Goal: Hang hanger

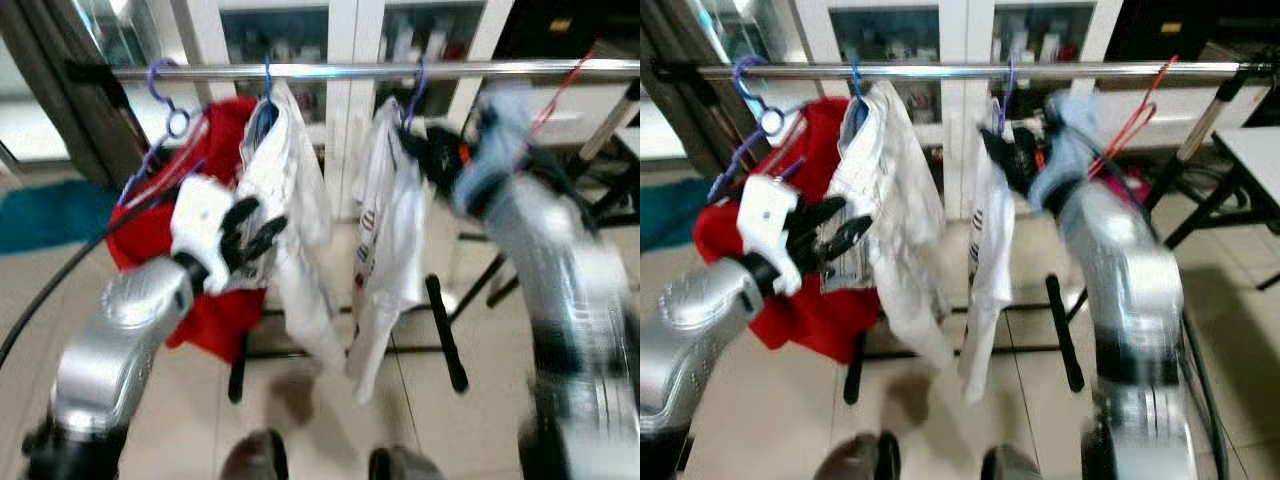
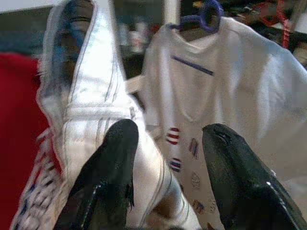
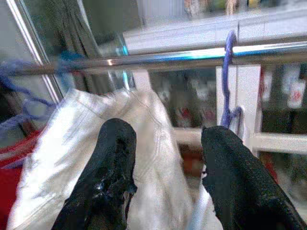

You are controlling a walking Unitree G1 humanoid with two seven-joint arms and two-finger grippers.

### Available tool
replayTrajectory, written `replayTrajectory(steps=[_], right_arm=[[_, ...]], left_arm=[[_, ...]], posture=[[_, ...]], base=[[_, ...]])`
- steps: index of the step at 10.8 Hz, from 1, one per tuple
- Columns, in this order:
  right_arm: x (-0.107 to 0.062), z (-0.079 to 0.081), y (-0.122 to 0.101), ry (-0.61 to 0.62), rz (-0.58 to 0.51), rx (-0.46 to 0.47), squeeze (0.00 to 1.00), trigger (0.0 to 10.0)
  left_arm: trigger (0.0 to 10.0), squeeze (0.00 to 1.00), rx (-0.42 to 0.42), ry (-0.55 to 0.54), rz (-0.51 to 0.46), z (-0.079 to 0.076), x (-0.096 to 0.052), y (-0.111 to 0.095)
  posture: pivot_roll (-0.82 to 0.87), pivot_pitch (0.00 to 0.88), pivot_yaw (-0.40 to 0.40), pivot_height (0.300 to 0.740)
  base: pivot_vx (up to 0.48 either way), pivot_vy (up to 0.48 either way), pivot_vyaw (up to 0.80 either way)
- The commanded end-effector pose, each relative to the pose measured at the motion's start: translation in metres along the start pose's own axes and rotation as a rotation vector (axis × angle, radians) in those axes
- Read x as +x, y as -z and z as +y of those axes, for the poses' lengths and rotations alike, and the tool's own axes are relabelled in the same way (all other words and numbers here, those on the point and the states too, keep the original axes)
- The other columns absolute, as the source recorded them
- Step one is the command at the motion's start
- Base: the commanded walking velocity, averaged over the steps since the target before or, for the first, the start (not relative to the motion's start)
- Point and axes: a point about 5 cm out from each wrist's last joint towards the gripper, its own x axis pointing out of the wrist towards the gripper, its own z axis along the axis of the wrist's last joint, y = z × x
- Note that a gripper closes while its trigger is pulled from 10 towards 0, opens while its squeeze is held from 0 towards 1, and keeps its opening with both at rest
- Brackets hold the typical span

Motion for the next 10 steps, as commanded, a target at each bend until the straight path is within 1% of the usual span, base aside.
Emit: replayTrajectory(steps=[1,2,3,4,5,6,7,8,9,10], right_arm=[[-0.012,0.011,0.004,-0.019,-0.017,-0.008,0.0,10.0],[-0.05,0.018,0.041,0.053,0.062,-0.029,0.0,10.0],[-0.077,0.018,0.06,0.149,0.118,0.016,0.0,10.0],[-0.08,0.016,0.061,0.17,0.116,0.024,0.0,10.0],[-0.088,0.012,0.066,0.217,0.128,0.024,0.0,10.0],[-0.089,0.011,0.077,0.199,0.166,-0.003,0.0,10.0],[-0.087,0.006,0.091,0.177,0.225,0.038,0.0,10.0],[-0.082,0.007,0.102,0.146,0.264,0.006,0.0,10.0],[-0.08,0.006,0.108,0.138,0.291,0.046,0.0,10.0],[-0.08,0.002,0.124,0.18,0.338,0.068,0.0,10.0]], left_arm=[[10.0,0.0,0.022,-0.054,-0.006,0.002,-0.006,0.002],[10.0,0.0,0.004,-0.084,0.004,-0.008,-0.009,0.012],[10.0,0.0,0.004,-0.076,0.013,-0.018,-0.006,0.019],[10.0,0.0,-0.009,-0.079,0.014,-0.02,-0.006,0.02],[10.0,0.0,-0.011,-0.092,0.044,-0.023,-0.014,0.031],[10.0,0.0,-0.014,-0.14,0.061,-0.024,-0.019,0.039],[10.0,0.0,-0.028,-0.152,0.07,-0.029,-0.022,0.044],[10.0,0.0,-0.125,-0.168,0.107,-0.028,-0.025,0.055],[10.0,0.0,-0.107,-0.18,0.113,-0.026,-0.026,0.058],[10.0,0.0,-0.1,-0.174,0.152,-0.026,-0.028,0.068]], posture=[[-0.1,0.008,0.055,0.74],[-0.11,0.003,0.07,0.74],[-0.12,0.006,0.085,0.74],[-0.13,0.006,0.083,0.74],[-0.13,0.002,0.049,0.74],[-0.11,0.0,0.028,0.74],[-0.09,0.0,0.014,0.74],[-0.06,0.0,-0.002,0.74],[-0.05,0.0,-0.003,0.74],[-0.04,0.0,0.001,0.74]], base=[[0.0,0.0,0.0],[0.0,-0.382,0.0],[0.0,-0.48,0.8],[0.0,-0.48,0.8],[0.0,-0.416,0.0],[0.0,-0.424,0.0],[0.0,-0.431,0.0],[0.0,0.0,0.0],[0.0,0.0,0.0],[0.0,0.0,0.0]])
